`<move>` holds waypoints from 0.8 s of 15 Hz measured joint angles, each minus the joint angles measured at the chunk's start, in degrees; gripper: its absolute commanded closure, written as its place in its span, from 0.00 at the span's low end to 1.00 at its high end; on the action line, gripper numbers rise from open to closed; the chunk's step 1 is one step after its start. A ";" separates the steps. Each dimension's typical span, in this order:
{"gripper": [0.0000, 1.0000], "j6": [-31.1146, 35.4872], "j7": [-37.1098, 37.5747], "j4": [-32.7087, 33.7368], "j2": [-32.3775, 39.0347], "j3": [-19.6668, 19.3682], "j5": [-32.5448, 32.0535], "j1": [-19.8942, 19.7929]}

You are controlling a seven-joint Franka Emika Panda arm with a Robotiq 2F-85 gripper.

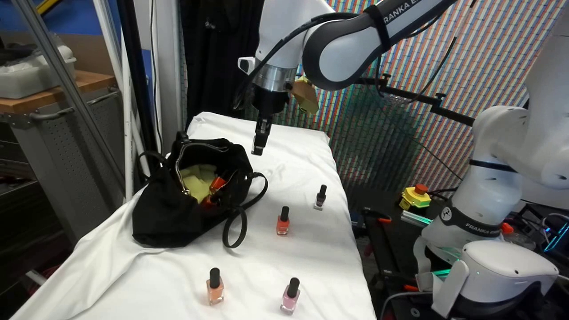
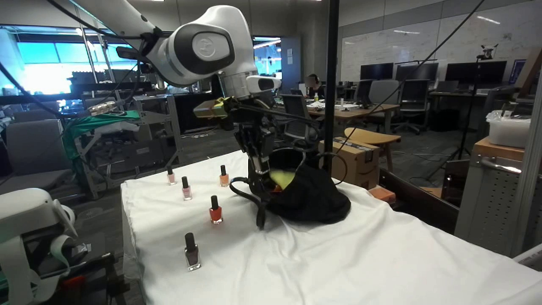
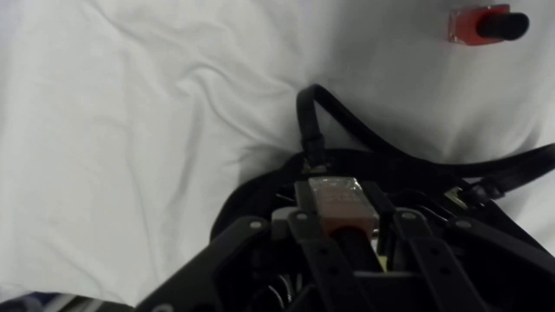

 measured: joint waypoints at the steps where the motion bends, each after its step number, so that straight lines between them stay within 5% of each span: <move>1: 0.84 0.03 0.68 1.12 0.64 0.63 -0.74 0.85; 12: 0.84 0.02 4.99 18.07 16.65 0.96 -7.45 5.01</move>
